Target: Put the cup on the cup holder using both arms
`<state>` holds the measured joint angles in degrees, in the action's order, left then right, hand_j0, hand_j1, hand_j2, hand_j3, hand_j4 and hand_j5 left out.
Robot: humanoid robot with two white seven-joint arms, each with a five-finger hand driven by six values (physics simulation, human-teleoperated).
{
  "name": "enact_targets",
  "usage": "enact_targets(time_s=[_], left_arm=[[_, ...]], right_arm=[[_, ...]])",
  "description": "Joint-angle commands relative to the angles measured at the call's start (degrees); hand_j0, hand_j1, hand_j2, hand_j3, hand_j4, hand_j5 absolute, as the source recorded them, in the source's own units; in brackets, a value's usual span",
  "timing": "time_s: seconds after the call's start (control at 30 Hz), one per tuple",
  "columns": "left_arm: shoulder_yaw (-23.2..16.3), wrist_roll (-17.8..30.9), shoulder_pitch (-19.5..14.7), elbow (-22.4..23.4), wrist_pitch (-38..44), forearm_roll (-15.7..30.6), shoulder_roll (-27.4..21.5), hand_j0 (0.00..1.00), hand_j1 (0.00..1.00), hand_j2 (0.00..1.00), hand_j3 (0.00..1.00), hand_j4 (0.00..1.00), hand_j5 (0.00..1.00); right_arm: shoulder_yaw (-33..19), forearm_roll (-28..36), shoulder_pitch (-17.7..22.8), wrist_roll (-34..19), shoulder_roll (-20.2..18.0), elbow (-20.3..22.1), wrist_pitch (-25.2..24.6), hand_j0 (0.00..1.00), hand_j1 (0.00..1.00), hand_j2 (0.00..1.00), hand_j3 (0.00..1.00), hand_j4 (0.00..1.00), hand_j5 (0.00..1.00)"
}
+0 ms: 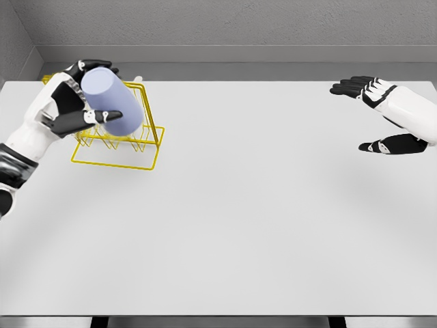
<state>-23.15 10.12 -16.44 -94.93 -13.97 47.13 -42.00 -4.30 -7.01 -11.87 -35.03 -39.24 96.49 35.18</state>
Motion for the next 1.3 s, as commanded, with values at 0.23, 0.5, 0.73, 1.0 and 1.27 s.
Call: enact_targets(time_s=[0.23,0.5,0.73,1.0,1.27], left_arm=[[-1.8,0.2,0.0,1.7,0.1,0.0,0.8,0.62,0.62,0.62,0.62,0.62,0.62],[-2.2,0.3,0.0,1.7,1.0,-0.2,1.0,0.88,0.88,0.88,0.88,0.88,0.88],[-2.2,0.3,-0.5,1.6,2.9,-1.4,1.0,1.00,1.00,1.00,1.00,1.00,1.00],[-2.2,0.2,-0.6,1.1,2.9,-1.4,0.9,0.86,0.86,0.86,0.86,0.86,0.86],[-2.2,0.2,-0.6,0.9,2.9,-1.5,0.9,0.86,0.86,0.86,0.86,0.86,0.86]], right_arm=[[0.0,0.4,0.0,0.0,0.0,0.0,-0.2,1.00,1.00,1.00,1.00,1.00,1.00],[0.0,0.4,0.0,0.0,0.0,0.0,-0.2,1.00,1.00,1.00,1.00,1.00,1.00],[0.0,0.4,0.0,0.0,0.0,0.0,-0.2,1.00,1.00,1.00,1.00,1.00,1.00],[0.0,0.4,0.0,0.0,0.0,0.0,-0.2,1.00,1.00,1.00,1.00,1.00,1.00],[0.0,0.4,0.0,0.0,0.0,-0.1,-0.2,1.00,1.00,1.00,1.00,1.00,1.00]])
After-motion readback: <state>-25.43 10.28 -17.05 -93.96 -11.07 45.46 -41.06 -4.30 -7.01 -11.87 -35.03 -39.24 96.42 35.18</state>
